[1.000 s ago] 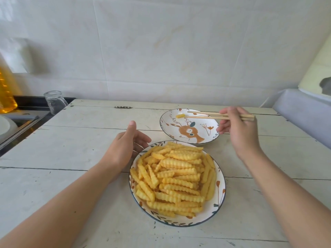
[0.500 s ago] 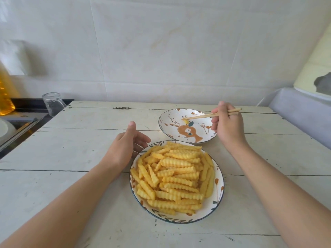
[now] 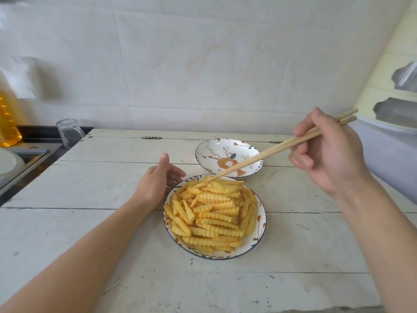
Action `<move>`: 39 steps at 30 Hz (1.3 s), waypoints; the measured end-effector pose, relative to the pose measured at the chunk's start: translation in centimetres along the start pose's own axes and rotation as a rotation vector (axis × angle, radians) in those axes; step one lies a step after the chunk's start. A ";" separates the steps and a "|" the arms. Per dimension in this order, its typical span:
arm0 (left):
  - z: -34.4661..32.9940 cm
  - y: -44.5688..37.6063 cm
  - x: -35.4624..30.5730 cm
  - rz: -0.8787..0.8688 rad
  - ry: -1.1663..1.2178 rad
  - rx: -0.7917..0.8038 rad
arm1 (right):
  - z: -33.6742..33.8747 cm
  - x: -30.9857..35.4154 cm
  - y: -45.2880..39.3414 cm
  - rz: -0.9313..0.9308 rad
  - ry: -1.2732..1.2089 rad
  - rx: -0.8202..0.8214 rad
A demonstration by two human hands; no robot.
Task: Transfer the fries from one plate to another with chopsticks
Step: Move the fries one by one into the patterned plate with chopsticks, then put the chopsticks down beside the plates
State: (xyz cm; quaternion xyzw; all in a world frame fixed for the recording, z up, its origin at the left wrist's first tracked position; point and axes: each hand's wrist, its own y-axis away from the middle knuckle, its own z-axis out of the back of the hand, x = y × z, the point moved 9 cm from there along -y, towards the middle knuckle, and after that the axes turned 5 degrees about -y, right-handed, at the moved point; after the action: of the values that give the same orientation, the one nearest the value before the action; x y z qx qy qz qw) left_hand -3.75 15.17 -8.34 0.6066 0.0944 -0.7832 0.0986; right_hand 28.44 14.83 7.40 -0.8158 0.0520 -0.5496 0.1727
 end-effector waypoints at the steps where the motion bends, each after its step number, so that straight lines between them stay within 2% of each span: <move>1: 0.1 0.1 -0.1 -0.002 0.007 -0.007 | -0.8 -0.1 0.6 -0.002 0.012 0.041; 6: 0.3 0.6 -0.5 -0.005 0.036 -0.033 | -4.2 -1.4 2.2 0.007 0.211 0.252; 10: 0.5 0.9 -0.6 0.001 0.043 -0.051 | -4.7 -1.4 2.5 0.025 0.269 0.291; 14: 0.7 1.0 -0.8 0.037 0.046 -0.041 | -3.1 0.4 2.0 0.092 0.233 0.165; 18: 1.6 1.3 -1.1 0.152 0.064 -0.043 | 0.8 2.7 0.9 0.115 0.079 -0.122; 20: 2.7 2.5 -1.6 0.173 0.002 -0.074 | 2.9 3.9 0.3 0.118 -0.004 -0.242; 23: 4.4 5.8 -1.8 0.233 -0.165 -0.033 | 5.9 3.3 -1.7 -0.021 -0.092 -0.357; 26: 3.6 9.8 -0.4 0.443 -0.195 0.203 | 7.3 -1.6 -4.0 -0.322 0.310 -0.336; 28: 2.8 11.1 -0.1 0.493 -0.177 0.264 | 7.7 -6.6 -4.5 -0.559 0.552 -0.251; 31: 1.1 11.3 -0.1 0.494 -0.099 0.322 | 7.9 -12.7 -4.0 -0.830 0.612 -0.169; 34: -0.1 11.3 -0.2 0.488 -0.096 0.360 | 6.8 -15.8 -4.3 -0.883 0.558 -0.149; 39: -0.6 11.3 -0.3 0.432 -0.047 0.401 | 5.9 -17.0 -4.6 -0.798 0.562 -0.215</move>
State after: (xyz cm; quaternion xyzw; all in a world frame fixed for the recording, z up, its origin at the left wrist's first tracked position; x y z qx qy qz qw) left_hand -0.11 4.50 -8.53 0.6017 -0.1959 -0.7609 0.1436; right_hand 26.69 25.10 -7.91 -0.6058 -0.1634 -0.7627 -0.1567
